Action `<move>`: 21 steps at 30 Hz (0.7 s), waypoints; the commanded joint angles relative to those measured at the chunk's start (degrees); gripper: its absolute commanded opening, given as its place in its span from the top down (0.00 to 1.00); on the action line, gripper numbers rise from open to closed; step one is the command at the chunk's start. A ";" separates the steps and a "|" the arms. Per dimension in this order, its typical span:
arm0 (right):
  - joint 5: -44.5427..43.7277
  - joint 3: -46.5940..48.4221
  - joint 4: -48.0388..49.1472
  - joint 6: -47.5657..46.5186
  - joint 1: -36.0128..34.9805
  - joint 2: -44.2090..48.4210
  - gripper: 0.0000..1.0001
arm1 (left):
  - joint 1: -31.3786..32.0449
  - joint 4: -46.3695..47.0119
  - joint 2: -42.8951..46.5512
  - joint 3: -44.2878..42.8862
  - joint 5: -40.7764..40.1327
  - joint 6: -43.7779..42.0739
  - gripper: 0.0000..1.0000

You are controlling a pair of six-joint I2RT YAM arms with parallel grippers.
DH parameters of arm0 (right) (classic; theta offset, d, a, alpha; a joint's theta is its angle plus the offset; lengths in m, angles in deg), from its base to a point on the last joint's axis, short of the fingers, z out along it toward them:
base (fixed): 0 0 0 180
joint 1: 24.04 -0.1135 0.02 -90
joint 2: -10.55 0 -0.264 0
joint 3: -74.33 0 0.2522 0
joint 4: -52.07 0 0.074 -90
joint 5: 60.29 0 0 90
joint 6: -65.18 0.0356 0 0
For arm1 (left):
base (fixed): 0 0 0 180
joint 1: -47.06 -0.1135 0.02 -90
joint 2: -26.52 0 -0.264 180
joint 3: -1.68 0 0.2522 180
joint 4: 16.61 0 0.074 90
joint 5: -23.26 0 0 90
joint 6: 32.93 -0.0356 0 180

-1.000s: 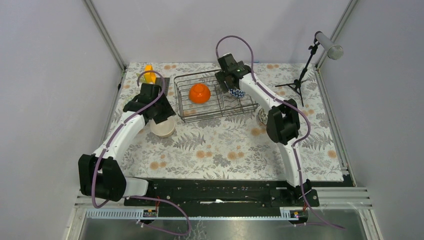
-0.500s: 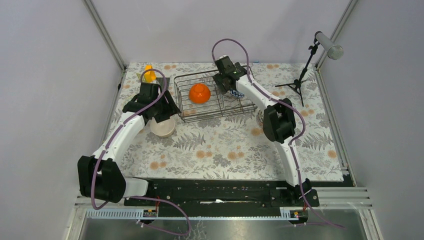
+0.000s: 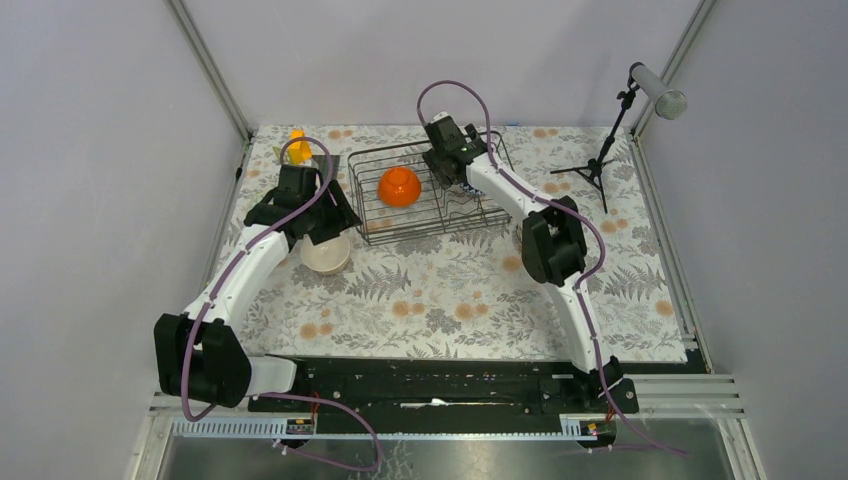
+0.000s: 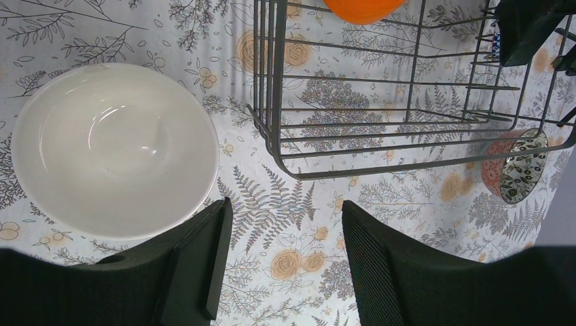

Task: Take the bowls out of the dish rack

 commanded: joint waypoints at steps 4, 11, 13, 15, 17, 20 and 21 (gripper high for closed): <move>-5.01 0.05 1.57 -1.72 -0.09 -1.35 0.00 | 0.06 2.27 1.33 -1.04 1.24 0.11 0.35; 2.52 -0.12 -0.80 2.64 0.74 -0.09 0.00 | 0.07 2.40 1.39 -0.90 1.46 0.25 0.35; 5.57 -0.29 -0.84 4.85 1.15 0.92 0.00 | 0.05 2.45 1.44 -0.90 1.46 0.18 0.35; 7.86 0.05 -0.82 6.09 1.47 1.15 0.00 | 0.02 2.48 1.40 -1.05 1.52 0.18 0.35; 8.86 0.62 -1.25 6.13 1.51 0.87 0.00 | 0.06 2.48 1.36 -1.08 1.59 0.21 0.35; 8.98 1.23 -2.14 5.68 1.48 -0.01 0.00 | 0.06 2.44 1.27 -0.99 1.79 0.18 0.35; 8.72 1.26 -2.40 5.29 1.55 -0.19 0.00 | 0.03 2.44 1.23 -1.00 1.97 0.19 0.35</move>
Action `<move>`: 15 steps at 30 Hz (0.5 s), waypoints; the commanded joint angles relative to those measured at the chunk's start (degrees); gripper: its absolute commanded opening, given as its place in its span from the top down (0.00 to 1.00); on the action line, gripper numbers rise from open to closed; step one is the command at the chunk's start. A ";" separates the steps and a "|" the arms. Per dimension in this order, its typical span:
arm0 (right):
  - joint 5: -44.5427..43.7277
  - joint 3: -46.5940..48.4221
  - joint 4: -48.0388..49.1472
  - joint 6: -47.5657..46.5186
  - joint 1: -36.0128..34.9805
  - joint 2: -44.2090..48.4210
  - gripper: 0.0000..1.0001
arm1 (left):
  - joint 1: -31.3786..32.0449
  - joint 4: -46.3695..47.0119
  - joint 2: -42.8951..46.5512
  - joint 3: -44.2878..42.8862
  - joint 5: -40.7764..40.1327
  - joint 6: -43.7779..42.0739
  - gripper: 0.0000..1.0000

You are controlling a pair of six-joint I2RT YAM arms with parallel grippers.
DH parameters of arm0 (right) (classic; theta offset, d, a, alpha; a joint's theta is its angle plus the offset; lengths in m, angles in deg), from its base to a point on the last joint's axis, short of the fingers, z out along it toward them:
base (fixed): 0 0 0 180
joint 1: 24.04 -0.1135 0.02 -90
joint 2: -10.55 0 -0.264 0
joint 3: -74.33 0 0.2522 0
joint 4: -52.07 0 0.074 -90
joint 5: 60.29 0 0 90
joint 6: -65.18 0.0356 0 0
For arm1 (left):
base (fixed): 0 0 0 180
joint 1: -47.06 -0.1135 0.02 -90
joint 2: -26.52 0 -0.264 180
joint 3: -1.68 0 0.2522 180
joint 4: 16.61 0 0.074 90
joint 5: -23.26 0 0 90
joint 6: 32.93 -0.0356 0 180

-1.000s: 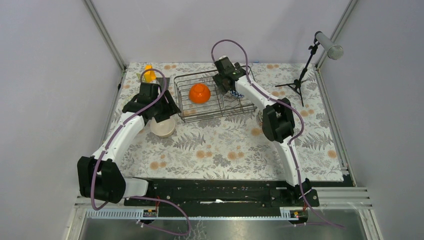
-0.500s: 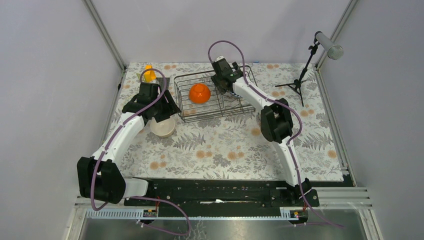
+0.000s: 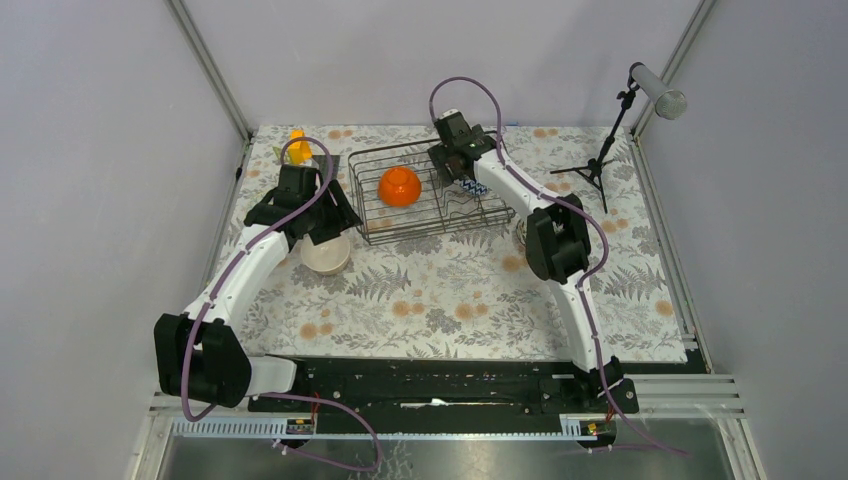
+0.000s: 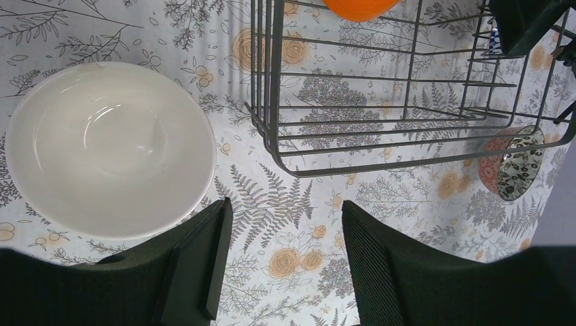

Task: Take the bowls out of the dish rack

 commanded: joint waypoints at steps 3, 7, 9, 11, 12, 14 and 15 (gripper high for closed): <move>0.86 1.38 -3.63 -0.57 -0.38 -0.84 0.00 | -0.01 2.39 1.30 -1.00 1.72 0.13 0.35; -7.46 1.87 -4.36 -2.18 -0.41 -1.96 0.00 | 0.06 2.45 1.11 -1.09 1.74 0.13 0.35; -10.95 1.82 -4.27 -2.87 -0.40 -1.72 0.00 | 0.07 2.40 0.98 -1.23 1.83 0.16 0.35; -13.59 1.68 -3.85 -2.97 -0.41 -0.92 0.00 | 0.07 2.42 0.77 -1.50 1.96 0.21 0.35; -14.15 1.55 -3.71 -3.03 -0.41 -0.29 0.00 | 0.09 2.50 0.62 -1.61 2.05 0.22 0.35; -15.78 0.84 -3.07 -3.20 -0.53 0.95 0.02 | 0.07 3.01 0.52 -1.63 2.42 0.35 0.35; -16.46 0.39 -2.52 -3.41 -0.57 1.53 0.03 | 0.10 3.06 0.43 -1.67 2.59 0.44 0.35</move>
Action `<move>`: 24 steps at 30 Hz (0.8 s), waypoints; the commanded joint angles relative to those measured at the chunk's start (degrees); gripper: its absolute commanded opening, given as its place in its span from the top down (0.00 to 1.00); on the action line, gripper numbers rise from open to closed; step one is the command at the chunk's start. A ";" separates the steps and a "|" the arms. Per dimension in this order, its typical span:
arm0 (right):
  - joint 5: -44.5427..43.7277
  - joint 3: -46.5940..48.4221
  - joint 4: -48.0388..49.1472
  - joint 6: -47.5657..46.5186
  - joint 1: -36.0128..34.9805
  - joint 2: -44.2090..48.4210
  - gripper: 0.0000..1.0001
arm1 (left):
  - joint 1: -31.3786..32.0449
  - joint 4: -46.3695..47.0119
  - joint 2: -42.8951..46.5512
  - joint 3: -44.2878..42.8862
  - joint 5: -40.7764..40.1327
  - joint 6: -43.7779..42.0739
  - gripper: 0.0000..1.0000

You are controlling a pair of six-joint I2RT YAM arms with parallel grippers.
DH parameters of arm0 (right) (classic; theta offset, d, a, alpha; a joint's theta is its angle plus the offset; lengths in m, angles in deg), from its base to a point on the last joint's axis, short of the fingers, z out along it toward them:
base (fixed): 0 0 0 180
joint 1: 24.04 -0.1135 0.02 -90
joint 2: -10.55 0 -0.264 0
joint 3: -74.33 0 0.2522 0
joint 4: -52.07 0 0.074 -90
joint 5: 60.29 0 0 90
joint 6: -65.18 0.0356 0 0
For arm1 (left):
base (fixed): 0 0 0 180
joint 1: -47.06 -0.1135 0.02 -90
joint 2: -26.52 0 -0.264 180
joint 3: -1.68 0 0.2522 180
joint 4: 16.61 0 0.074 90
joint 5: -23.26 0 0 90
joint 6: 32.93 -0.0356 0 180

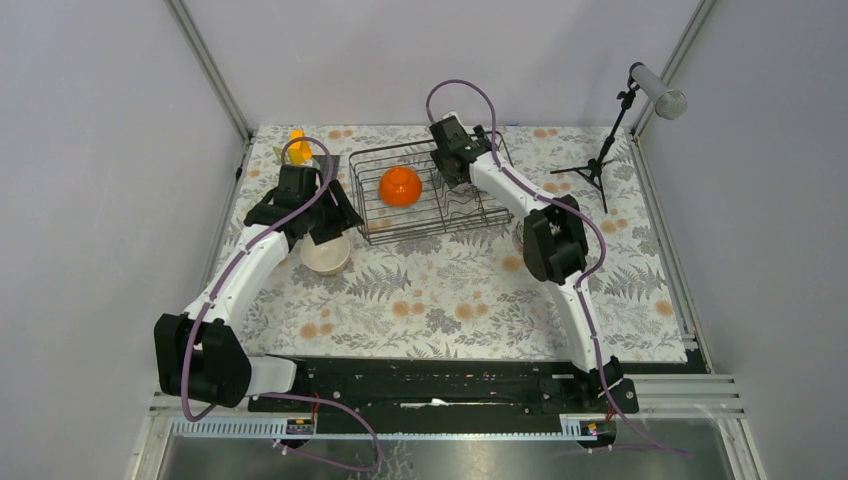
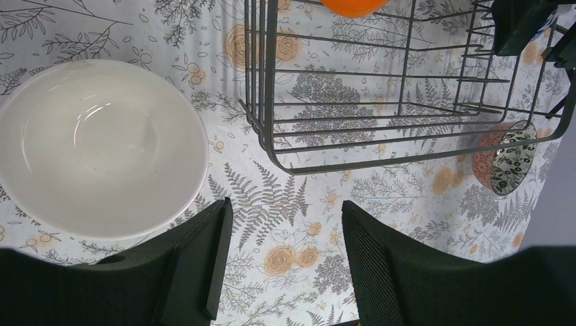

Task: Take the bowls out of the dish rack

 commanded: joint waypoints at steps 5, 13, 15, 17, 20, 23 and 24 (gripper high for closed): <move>-8.53 -0.97 1.78 -3.92 0.16 3.68 0.14 | 0.19 3.13 0.21 -1.77 1.44 0.48 0.35; -2.38 -0.99 1.88 -4.77 0.28 4.28 0.26 | 0.28 3.27 0.63 -1.21 1.57 0.88 0.35; -2.27 -1.08 1.88 -5.10 0.19 4.41 0.27 | 0.31 3.22 0.68 -1.10 1.55 0.89 0.35; -2.52 -1.08 1.88 -5.45 0.18 4.53 0.30 | 0.32 3.23 0.65 -1.16 1.57 0.92 0.35; -2.62 -0.87 1.88 -6.18 0.19 5.09 0.32 | 0.41 3.21 0.48 -1.56 1.82 0.98 0.35; -2.76 -0.93 2.19 -6.98 0.20 5.75 0.32 | 0.63 3.37 0.09 -2.24 1.76 1.01 0.35; -2.83 -0.96 2.34 -7.20 0.20 5.97 0.32 | 0.74 3.34 -0.10 -2.51 1.69 1.07 0.35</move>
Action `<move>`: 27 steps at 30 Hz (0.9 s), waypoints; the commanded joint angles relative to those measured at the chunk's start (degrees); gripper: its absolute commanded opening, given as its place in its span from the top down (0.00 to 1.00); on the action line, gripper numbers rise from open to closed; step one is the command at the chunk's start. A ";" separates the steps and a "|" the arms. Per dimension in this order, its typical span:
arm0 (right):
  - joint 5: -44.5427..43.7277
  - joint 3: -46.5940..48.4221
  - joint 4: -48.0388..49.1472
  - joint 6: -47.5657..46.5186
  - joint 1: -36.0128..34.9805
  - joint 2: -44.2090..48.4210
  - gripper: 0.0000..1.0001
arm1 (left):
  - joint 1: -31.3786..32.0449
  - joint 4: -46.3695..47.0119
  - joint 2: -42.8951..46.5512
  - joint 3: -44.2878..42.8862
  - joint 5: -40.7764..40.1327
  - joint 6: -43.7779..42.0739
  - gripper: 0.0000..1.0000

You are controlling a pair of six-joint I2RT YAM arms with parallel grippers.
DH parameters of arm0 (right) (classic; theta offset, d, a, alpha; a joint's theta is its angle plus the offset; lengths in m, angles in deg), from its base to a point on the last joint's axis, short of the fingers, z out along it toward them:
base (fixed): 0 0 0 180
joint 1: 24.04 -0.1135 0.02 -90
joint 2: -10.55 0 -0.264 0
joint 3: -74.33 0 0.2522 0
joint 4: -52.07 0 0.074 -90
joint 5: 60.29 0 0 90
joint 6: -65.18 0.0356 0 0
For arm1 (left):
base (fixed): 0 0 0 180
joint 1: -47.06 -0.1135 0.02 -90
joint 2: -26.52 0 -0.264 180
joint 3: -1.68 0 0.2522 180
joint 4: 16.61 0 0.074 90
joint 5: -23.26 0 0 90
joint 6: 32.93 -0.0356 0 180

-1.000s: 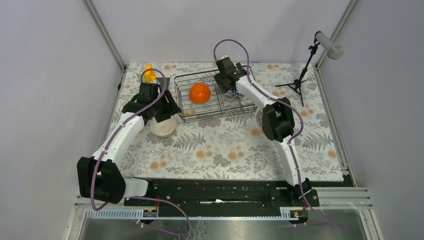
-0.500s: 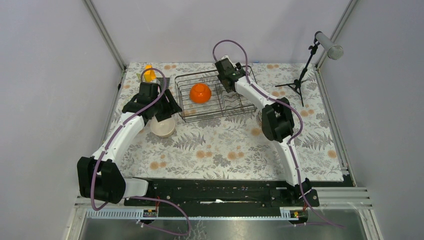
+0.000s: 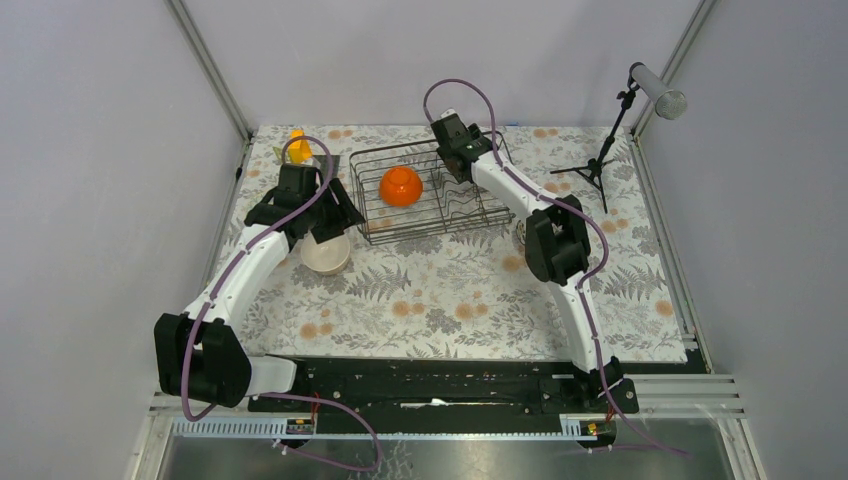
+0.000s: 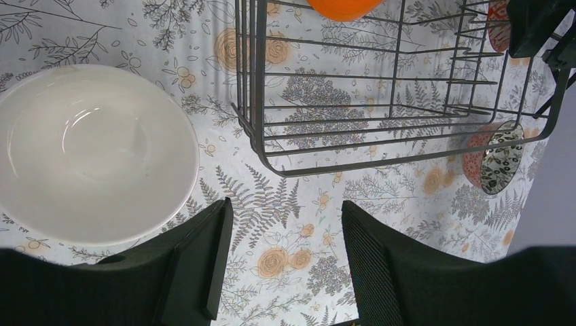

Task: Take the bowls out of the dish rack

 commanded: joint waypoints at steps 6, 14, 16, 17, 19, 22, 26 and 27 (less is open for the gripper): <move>0.68 -0.61 0.92 -1.63 0.17 5.65 0.31 | 1.18 2.08 -0.78 -3.39 0.60 0.42 0.35; 3.11 -0.93 1.26 -1.74 0.47 3.64 0.06 | 1.47 2.04 -0.36 -2.96 0.70 0.10 0.35; 4.10 -0.29 1.34 -2.15 0.65 2.68 0.05 | 1.47 1.65 -0.35 -2.84 0.66 -0.08 0.35; 4.27 -0.04 1.38 -2.39 0.63 2.42 0.05 | 1.48 1.42 -0.40 -2.91 0.66 -0.24 0.35; 4.53 0.22 1.70 -2.89 0.64 1.85 0.05 | 1.48 0.94 -0.51 -3.13 0.55 -0.59 0.35; 5.40 0.08 2.31 -3.45 0.69 1.54 0.05 | 1.48 0.49 -0.84 -3.75 0.40 -1.11 0.35; 6.42 -0.01 3.06 -4.47 0.84 0.83 0.08 | 1.48 -0.28 -1.55 -4.97 0.20 -1.93 0.36; 6.51 -0.02 3.21 -4.78 0.90 0.71 0.09 | 1.46 -0.45 -1.73 -5.08 0.20 -2.13 0.35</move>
